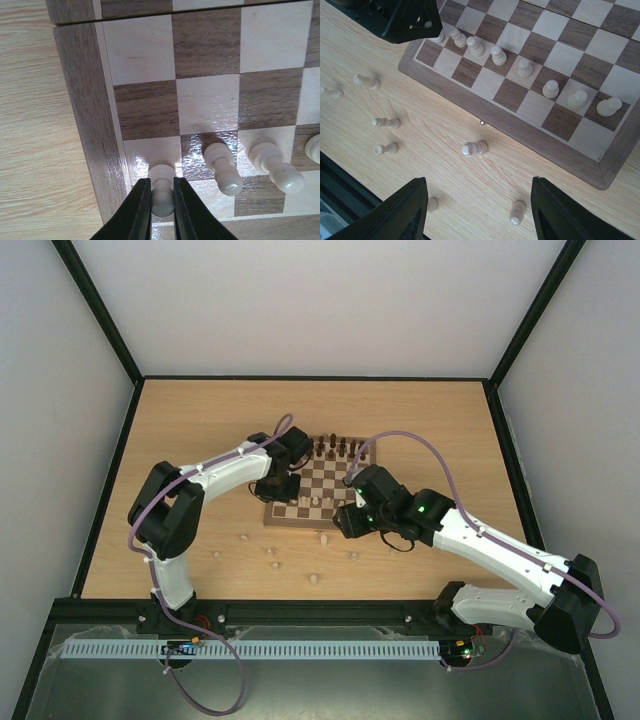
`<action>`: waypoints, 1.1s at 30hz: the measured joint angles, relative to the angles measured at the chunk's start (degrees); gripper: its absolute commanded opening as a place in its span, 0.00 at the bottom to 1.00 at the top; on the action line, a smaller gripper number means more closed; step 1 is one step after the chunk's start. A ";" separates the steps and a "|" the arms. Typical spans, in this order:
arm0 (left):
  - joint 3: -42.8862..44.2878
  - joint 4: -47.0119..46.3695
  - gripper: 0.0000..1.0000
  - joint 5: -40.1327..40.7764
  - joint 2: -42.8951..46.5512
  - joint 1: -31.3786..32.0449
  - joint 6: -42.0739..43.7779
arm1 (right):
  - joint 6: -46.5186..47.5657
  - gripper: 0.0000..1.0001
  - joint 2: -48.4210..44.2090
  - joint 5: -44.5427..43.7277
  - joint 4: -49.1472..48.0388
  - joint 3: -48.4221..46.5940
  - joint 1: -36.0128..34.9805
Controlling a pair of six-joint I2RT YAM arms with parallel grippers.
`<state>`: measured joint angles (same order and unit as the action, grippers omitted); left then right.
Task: Set up the chess pieces on the board
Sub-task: Place the chess piece on the chessboard.
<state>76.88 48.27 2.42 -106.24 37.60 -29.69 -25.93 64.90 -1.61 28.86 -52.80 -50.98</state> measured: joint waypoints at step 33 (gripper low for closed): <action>0.76 -0.13 0.30 0.81 -2.27 -0.79 1.25 | -0.02 0.57 0.04 -0.22 -0.02 0.44 0.00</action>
<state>77.65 48.14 3.22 -108.51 36.82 -28.45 -25.96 64.95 -1.83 28.84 -52.36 -50.98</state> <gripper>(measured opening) 0.247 0.573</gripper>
